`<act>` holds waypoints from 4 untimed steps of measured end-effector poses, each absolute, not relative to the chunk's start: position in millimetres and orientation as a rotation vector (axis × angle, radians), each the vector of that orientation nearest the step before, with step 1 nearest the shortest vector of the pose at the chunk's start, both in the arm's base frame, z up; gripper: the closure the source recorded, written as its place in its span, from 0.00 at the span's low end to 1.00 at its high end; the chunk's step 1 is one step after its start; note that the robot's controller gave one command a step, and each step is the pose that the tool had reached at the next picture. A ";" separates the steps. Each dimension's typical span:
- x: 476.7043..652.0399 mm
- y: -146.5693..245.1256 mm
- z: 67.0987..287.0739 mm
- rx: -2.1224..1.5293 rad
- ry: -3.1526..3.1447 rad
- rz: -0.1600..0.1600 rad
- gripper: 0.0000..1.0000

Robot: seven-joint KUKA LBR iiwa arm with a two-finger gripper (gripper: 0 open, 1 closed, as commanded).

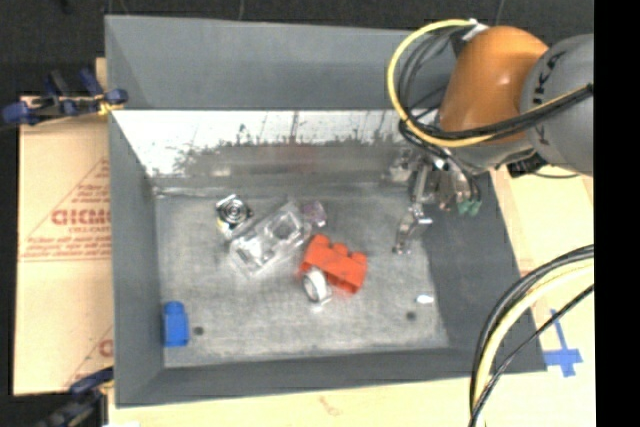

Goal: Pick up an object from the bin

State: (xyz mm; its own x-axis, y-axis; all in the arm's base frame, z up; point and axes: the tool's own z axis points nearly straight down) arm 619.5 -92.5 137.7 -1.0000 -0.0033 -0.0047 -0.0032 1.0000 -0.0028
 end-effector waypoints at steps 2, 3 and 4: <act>563.5 -20.5 77.1 -0.419 3.109 -0.002 0.00; 566.1 -20.5 80.1 -0.419 3.101 -0.004 1.00; 573.3 -37.6 230.7 -0.412 3.102 -0.006 1.00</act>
Offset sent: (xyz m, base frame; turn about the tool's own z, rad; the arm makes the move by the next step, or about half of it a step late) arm -0.0368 0.0700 -0.0108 -0.1664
